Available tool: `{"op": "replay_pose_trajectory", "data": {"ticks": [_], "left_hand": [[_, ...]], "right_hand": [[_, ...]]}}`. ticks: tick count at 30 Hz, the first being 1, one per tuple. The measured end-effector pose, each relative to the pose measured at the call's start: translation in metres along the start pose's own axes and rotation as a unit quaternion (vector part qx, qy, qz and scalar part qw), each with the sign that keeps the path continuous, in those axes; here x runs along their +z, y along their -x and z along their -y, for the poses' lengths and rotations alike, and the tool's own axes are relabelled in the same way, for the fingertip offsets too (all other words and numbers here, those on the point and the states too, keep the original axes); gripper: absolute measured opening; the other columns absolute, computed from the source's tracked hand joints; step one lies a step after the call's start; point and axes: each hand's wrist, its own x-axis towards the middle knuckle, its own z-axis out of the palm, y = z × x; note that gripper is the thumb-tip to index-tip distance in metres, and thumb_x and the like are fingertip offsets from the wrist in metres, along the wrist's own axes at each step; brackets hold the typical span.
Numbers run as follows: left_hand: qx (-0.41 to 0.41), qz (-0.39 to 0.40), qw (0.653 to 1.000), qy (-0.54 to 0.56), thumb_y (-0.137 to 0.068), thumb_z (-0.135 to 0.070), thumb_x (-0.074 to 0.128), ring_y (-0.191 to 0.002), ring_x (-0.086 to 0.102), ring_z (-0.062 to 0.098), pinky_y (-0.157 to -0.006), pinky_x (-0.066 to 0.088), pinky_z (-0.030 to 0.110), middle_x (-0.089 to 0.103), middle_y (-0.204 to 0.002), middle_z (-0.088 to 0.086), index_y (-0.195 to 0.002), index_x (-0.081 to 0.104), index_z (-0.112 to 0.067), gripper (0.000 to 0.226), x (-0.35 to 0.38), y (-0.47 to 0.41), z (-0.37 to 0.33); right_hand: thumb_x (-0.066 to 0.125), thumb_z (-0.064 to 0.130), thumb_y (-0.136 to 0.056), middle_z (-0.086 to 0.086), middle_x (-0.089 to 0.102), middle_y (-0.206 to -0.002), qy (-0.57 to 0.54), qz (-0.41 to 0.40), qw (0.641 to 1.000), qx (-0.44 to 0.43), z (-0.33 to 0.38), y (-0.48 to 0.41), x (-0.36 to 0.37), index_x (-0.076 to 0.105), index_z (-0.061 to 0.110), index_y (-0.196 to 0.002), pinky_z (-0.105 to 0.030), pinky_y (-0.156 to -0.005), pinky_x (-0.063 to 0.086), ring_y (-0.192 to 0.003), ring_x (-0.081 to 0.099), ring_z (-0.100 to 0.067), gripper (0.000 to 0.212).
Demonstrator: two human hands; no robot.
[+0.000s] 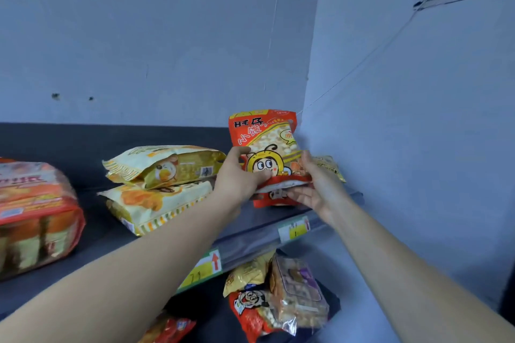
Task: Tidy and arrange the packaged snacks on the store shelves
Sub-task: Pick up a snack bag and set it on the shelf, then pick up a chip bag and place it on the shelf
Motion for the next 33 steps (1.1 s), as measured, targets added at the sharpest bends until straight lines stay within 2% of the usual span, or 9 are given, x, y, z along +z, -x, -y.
{"op": "replay_pose_trajectory", "data": {"ticks": [2,5,7,9,13,16,19,27,33], "left_hand": [[-0.024,-0.026,0.999,0.041,-0.083,-0.003,0.072,-0.075,0.058,0.01,-0.042,0.049,0.018,0.055,-0.1,-0.001,-0.126,0.046,-0.019,0.053,0.011,-0.018,0.004],[-0.047,-0.049,0.997,0.04,-0.084,-0.001,0.07,-0.074,0.058,0.01,-0.046,0.05,0.022,0.053,-0.091,-0.005,-0.124,0.046,-0.021,0.05,0.028,-0.045,0.012],[-0.064,-0.058,0.996,0.03,-0.085,-0.002,0.069,-0.076,0.06,0.016,-0.05,0.055,0.031,0.051,-0.092,-0.003,-0.124,0.047,-0.021,0.049,0.038,-0.064,0.016],[-0.076,-0.07,0.995,0.017,-0.085,-0.002,0.068,-0.078,0.06,0.021,-0.057,0.059,0.038,0.05,-0.093,-0.002,-0.123,0.047,-0.021,0.048,0.046,-0.081,0.021],[-0.088,-0.092,0.991,-0.036,-0.085,-0.007,0.07,-0.09,0.063,0.025,-0.074,0.06,0.045,0.056,-0.108,0.005,-0.123,0.047,-0.024,0.048,0.058,-0.109,0.033],[-0.09,-0.1,0.987,-0.082,-0.086,-0.011,0.07,-0.093,0.063,0.024,-0.075,0.06,0.044,0.055,-0.111,0.004,-0.126,0.044,-0.025,0.05,0.063,-0.123,0.04],[-0.078,-0.105,0.98,-0.15,-0.086,-0.017,0.069,-0.098,0.062,0.025,-0.082,0.057,0.045,0.056,-0.116,0.005,-0.131,0.039,-0.021,0.054,0.064,-0.131,0.046],[-0.089,-0.095,0.965,-0.226,-0.089,-0.035,0.063,-0.098,0.061,0.024,-0.086,0.055,0.044,0.056,-0.113,0.002,-0.135,0.037,-0.019,0.056,0.061,-0.129,0.052],[-0.092,-0.069,0.961,-0.251,-0.088,-0.044,0.064,-0.105,0.059,0.021,-0.089,0.053,0.04,0.055,-0.125,0.003,-0.138,0.037,-0.019,0.062,0.054,-0.113,0.049]], "right_hand": [[0.051,0.054,-0.091,-0.008,0.073,-0.088,0.052,-0.035,0.998,-0.005,0.004,-0.028,-0.012,0.06,0.018,-0.096,-0.032,-0.057,0.057,-0.073,0.072,-0.024,0.038],[0.055,0.041,-0.091,-0.011,0.071,-0.086,0.132,-0.136,0.98,-0.061,0.007,-0.079,-0.041,0.063,0.013,-0.078,-0.039,-0.07,0.058,-0.081,0.069,-0.028,0.031],[0.063,0.03,-0.087,-0.008,0.07,-0.091,0.205,-0.175,0.959,-0.087,0.005,-0.111,-0.062,0.064,0.015,-0.073,-0.031,-0.067,0.051,-0.091,0.064,-0.028,0.021],[0.067,0.026,-0.084,-0.003,0.069,-0.104,0.279,-0.192,0.936,-0.094,0.003,-0.137,-0.08,0.069,0.019,-0.088,-0.028,-0.072,0.048,-0.1,0.061,-0.024,0.009],[0.068,0.032,-0.08,-0.002,0.06,-0.125,0.384,-0.201,0.9,-0.042,-0.007,-0.171,-0.106,0.059,0.022,-0.122,-0.034,-0.094,0.046,-0.119,0.051,-0.026,0.045],[0.072,0.023,-0.078,-0.008,0.059,-0.121,0.4,-0.155,0.903,-0.002,-0.014,-0.185,-0.114,0.053,0.012,-0.126,-0.031,-0.084,0.045,-0.109,0.055,-0.028,0.054],[0.071,0.006,-0.078,-0.009,0.058,-0.1,0.379,-0.126,0.917,0.007,-0.018,-0.191,-0.115,0.059,0.005,-0.114,-0.028,-0.071,0.04,-0.089,0.054,-0.026,0.038],[0.055,0.01,-0.087,-0.012,0.065,-0.092,0.392,-0.224,0.892,-0.006,-0.028,-0.201,-0.118,0.066,0.006,-0.096,-0.029,-0.064,0.043,-0.08,0.057,-0.031,0.014],[0.051,-0.001,-0.084,-0.012,0.063,-0.098,0.383,-0.269,0.862,-0.196,-0.022,-0.175,-0.105,0.054,0.01,-0.085,-0.027,-0.065,0.032,-0.079,0.047,-0.025,0.012]]}}
